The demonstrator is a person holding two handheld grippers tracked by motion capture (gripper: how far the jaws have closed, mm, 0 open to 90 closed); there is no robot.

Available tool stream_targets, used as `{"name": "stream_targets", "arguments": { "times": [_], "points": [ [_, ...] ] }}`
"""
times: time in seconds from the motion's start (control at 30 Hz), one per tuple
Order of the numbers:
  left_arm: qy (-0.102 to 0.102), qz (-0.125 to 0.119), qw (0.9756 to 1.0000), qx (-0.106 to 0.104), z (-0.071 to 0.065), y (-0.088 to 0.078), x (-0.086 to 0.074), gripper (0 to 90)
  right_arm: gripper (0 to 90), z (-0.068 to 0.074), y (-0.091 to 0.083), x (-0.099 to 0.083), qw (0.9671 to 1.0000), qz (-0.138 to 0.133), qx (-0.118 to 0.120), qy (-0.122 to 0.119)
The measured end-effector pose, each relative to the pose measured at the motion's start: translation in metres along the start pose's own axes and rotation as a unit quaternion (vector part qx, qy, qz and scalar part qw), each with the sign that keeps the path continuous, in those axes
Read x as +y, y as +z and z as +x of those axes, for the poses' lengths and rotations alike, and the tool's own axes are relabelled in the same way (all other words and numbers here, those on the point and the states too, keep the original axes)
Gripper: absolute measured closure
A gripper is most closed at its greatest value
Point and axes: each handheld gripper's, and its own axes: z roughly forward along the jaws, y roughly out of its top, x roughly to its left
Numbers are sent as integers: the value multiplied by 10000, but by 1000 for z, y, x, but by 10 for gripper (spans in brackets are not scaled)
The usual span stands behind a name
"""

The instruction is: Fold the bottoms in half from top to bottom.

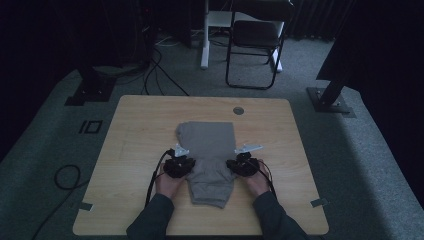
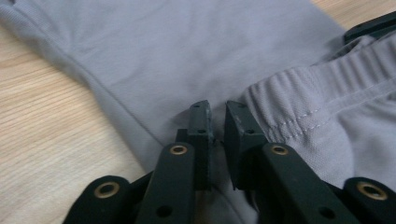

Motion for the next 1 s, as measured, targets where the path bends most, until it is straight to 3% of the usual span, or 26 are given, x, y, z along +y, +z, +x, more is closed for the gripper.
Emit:
{"name": "stream_targets", "arguments": {
  "times": [0.33,0.4,0.53,0.7,0.87,1.0],
  "points": [
    [-9,-185,9994,-283,-12,-15,-11,773,807,8,-15,-4,9995,-200,148,-193],
    [-16,-212,9992,-333,-14,-17,-13,767,801,9,-18,-6,9991,-252,326,-107],
    [29,-230,9989,-410,-18,-21,-17,761,795,11,-22,-8,9985,-286,451,-93],
    [79,-213,9985,-505,-23,-25,-20,753,773,19,-30,-11,9972,-329,600,-302],
    [191,-171,9978,-613,-28,-26,-24,751,749,23,-31,-7,9965,-389,605,-431],
    [274,-186,9976,-612,-30,-27,-25,739,749,19,-26,-1,9971,-392,538,-367]
  ]
}}
